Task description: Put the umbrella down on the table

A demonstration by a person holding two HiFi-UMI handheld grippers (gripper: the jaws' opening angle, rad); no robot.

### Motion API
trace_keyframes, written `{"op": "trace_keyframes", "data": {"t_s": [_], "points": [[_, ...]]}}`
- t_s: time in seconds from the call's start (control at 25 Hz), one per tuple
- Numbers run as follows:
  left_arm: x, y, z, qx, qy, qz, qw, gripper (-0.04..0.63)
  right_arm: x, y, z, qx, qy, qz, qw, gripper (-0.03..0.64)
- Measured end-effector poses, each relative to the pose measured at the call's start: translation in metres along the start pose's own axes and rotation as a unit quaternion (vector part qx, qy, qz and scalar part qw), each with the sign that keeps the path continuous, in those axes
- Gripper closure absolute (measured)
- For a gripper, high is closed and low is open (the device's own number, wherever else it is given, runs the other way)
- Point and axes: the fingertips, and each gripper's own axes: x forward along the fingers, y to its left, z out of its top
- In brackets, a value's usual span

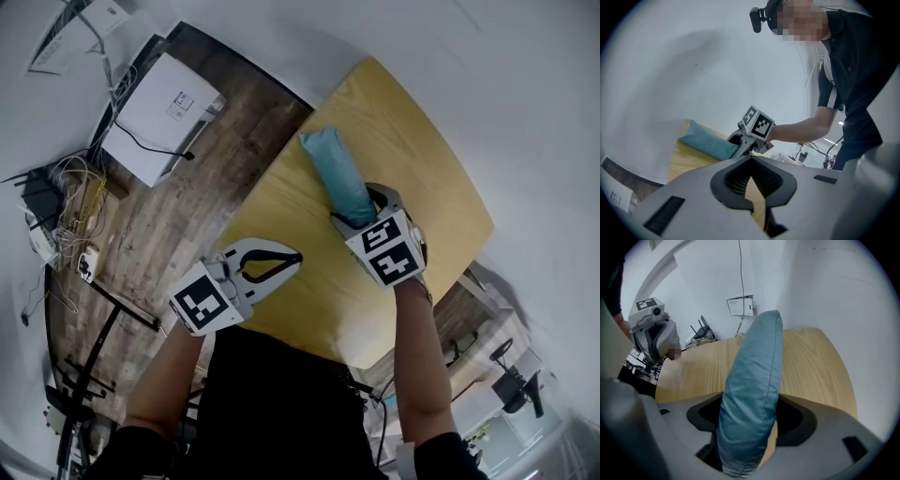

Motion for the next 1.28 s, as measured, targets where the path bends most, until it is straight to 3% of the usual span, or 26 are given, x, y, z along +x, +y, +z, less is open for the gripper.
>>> {"op": "trace_keyframes", "data": {"t_s": [0.16,0.36,0.52,0.6,0.68,0.76,0.84,0.88,0.92,1.0,1.16,1.28], "points": [[0.0,-0.007,-0.002,0.001,-0.001,0.0,1.0,0.584,0.004,0.001,-0.002,-0.012,0.006,0.0,1.0,0.299],[-0.006,-0.023,0.003,0.0,-0.017,0.004,0.9998,0.584,-0.006,0.001,-0.003,0.0,-0.023,0.004,1.0,0.299],[-0.016,-0.043,0.015,0.02,-0.011,0.001,0.9997,0.584,-0.046,0.003,-0.006,0.021,-0.067,-0.026,0.997,0.299],[-0.019,-0.053,0.027,0.028,-0.017,0.003,0.9995,0.584,-0.08,0.007,-0.006,0.041,-0.113,-0.033,0.992,0.299],[-0.019,-0.064,0.043,0.035,-0.025,0.009,0.999,0.584,-0.127,0.015,0.003,0.059,-0.204,-0.028,0.977,0.299],[-0.019,-0.075,0.058,0.049,-0.017,0.018,0.9985,0.584,-0.182,0.028,0.012,0.074,-0.318,-0.013,0.945,0.299],[-0.015,-0.096,0.07,0.073,-0.016,0.018,0.9971,0.584,-0.234,0.045,0.005,0.067,-0.396,-0.005,0.916,0.305],[-0.013,-0.108,0.077,0.087,-0.02,0.015,0.9959,0.584,-0.257,0.053,-0.002,0.049,-0.417,-0.013,0.908,0.356],[-0.009,-0.12,0.084,0.101,-0.021,0.013,0.9946,0.584,-0.275,0.062,-0.01,0.024,-0.43,-0.029,0.902,0.46],[-0.002,-0.144,0.094,0.131,-0.015,0.014,0.9912,0.584,-0.306,0.083,-0.03,-0.019,-0.449,-0.056,0.892,0.548],[0.018,-0.214,0.104,0.159,-0.016,0.021,0.9869,0.584,-0.358,0.138,-0.102,-0.028,-0.5,-0.039,0.865,0.595],[0.028,-0.259,0.116,0.152,-0.058,0.014,0.9865,0.584,-0.385,0.161,-0.156,0.01,-0.547,-0.014,0.837,0.597]]}}
